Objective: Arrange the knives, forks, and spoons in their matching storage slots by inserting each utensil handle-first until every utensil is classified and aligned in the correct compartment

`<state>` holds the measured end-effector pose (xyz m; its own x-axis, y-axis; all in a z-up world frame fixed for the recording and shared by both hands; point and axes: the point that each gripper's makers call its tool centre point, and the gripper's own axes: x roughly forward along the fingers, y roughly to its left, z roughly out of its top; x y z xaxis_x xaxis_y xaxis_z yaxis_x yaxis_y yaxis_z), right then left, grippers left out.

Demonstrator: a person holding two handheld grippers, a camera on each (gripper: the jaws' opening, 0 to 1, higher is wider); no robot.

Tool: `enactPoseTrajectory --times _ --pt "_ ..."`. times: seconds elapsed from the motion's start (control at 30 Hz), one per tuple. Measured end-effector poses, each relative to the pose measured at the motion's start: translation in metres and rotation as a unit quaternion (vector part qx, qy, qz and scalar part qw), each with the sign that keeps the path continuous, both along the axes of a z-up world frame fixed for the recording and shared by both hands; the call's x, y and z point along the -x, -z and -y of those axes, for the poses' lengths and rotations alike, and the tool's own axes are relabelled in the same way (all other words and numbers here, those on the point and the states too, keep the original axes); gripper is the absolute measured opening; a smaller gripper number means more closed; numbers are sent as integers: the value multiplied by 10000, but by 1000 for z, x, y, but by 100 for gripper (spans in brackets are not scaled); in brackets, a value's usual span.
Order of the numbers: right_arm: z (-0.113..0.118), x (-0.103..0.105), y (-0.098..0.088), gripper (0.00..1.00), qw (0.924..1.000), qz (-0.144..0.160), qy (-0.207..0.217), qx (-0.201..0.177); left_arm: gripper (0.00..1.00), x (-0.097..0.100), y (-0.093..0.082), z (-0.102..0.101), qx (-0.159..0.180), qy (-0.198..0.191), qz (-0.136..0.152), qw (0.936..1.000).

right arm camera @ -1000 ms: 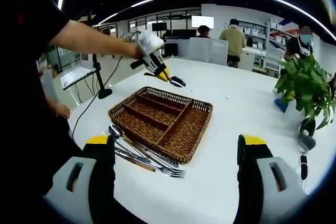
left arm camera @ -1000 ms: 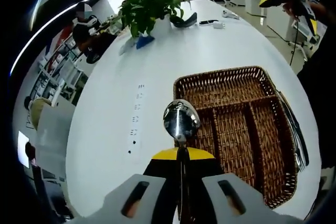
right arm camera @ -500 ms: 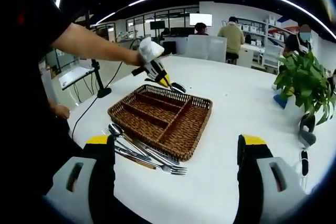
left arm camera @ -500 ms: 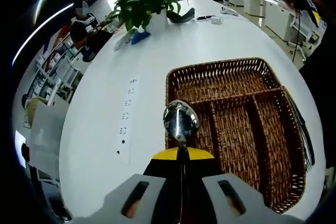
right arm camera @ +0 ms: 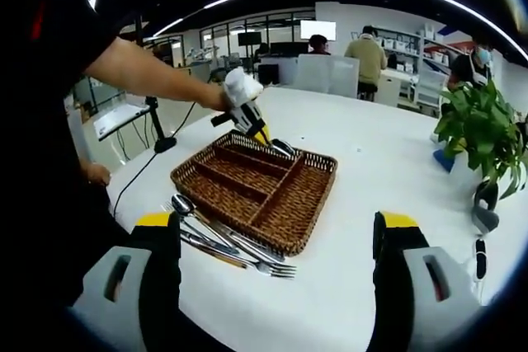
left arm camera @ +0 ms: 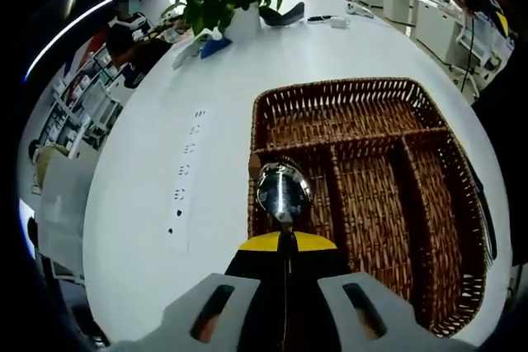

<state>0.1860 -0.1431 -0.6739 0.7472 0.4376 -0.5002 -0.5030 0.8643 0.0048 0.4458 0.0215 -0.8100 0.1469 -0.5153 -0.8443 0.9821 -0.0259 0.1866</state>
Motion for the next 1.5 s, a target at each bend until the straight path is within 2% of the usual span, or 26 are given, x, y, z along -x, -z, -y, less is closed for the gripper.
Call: enactPoseTrajectory --times 0.63,0.8,0.93,1.1,1.27,1.37,1.5 --pt "2 0 9 100 9998 -148 83 -49 1 -6 28 7 22 -144 -295 9995" --pt "2 -1 9 100 9998 -140 98 -58 1 -4 34 6 -35 -144 -322 9994" --pt "-3 1 14 100 9998 -197 56 -66 1 -5 40 4 -183 -8 -180 9997" --pt "-5 -1 6 100 9990 -116 158 -395 2 -5 43 5 -139 4 -212 9997" --pt "2 -4 0 100 9993 -6 236 -298 2 -6 46 8 -238 -1 -135 9996" --pt "4 -7 -7 100 9990 175 309 -276 2 -7 53 4 -395 92 -4 9992" --pt "3 -9 -8 100 9989 210 318 -277 2 -8 51 4 -348 10 -62 9994"
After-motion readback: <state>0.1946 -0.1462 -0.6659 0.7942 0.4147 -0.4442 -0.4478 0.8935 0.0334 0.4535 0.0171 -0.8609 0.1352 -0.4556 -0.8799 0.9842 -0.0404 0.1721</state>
